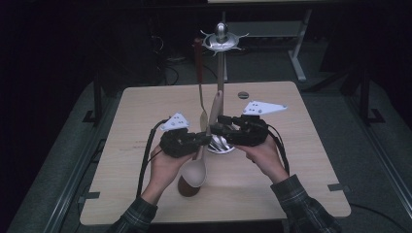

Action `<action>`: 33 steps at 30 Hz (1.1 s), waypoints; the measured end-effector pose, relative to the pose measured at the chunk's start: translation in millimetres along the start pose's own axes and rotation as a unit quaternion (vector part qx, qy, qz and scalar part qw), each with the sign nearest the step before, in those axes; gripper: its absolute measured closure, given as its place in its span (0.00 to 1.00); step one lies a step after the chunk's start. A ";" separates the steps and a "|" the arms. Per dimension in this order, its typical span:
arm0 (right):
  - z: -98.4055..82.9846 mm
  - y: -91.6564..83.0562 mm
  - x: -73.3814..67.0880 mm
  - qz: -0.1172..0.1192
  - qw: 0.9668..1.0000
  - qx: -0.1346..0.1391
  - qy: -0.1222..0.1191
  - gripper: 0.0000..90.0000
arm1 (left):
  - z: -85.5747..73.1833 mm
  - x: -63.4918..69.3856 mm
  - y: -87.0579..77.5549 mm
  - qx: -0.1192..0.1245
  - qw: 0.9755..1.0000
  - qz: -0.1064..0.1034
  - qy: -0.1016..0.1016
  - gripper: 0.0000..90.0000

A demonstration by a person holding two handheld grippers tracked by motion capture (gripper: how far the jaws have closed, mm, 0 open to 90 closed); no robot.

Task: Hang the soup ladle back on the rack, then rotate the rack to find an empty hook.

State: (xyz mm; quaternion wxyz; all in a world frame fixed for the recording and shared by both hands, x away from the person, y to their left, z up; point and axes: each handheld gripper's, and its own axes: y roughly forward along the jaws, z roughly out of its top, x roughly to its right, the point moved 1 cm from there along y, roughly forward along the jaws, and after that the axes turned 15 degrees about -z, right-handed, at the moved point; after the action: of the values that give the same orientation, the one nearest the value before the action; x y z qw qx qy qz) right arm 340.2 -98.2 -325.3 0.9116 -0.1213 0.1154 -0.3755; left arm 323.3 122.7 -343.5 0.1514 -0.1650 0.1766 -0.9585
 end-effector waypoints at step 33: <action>-7.1 7.2 -0.3 0.025 0.999 -0.018 -0.026 0.84 | -11.3 -9.5 -17.2 -0.040 0.999 -0.016 -0.017 0.51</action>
State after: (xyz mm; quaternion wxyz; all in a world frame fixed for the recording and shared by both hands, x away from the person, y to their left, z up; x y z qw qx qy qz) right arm 342.6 -94.0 -334.2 0.9210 -0.1449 0.1014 -0.3472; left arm 323.7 144.7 -349.3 0.1324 -0.1898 0.2096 -0.9500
